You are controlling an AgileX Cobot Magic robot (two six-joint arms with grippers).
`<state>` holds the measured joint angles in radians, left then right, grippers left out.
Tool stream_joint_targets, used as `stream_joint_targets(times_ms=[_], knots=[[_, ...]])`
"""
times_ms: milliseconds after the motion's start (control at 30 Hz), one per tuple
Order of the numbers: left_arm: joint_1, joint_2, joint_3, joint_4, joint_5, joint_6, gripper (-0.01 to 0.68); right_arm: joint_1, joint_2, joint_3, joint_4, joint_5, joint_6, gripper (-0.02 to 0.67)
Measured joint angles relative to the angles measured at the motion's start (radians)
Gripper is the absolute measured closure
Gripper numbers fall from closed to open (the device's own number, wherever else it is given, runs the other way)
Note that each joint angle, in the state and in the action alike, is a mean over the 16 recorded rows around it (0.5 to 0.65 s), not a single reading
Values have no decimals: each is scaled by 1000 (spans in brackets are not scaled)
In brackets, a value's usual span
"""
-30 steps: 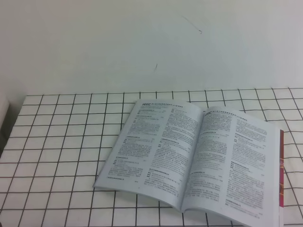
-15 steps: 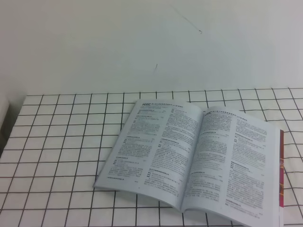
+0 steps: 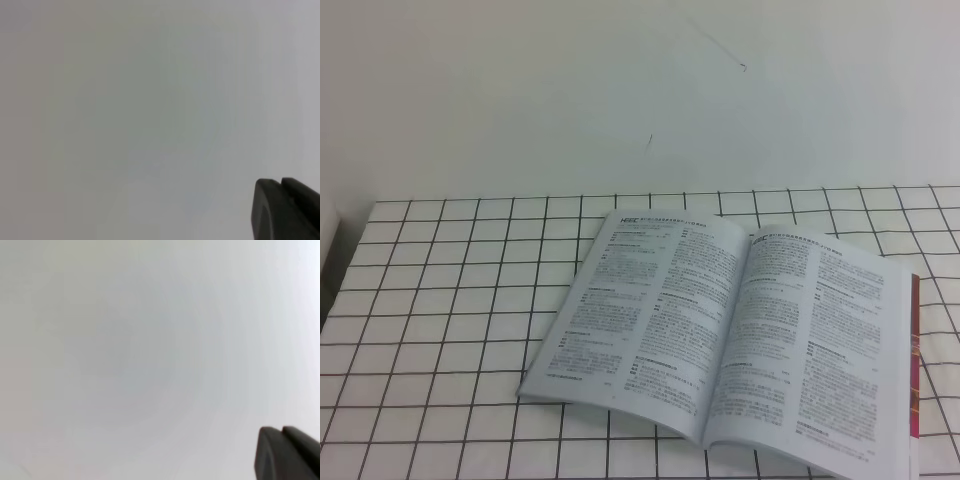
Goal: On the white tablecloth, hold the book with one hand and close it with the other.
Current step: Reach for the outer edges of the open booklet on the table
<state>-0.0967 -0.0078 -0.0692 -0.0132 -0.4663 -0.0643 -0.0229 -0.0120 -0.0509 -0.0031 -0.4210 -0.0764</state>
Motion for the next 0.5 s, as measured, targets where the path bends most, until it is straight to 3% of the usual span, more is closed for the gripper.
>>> stream_joint_targets(times_ms=[300,500], knots=[[0,141,-283,-2,482,1,676,0,95,-281,19,418,-31,652],[0,346,-457,-39,676,2,676,0,273,-488,80,722,-93,652]])
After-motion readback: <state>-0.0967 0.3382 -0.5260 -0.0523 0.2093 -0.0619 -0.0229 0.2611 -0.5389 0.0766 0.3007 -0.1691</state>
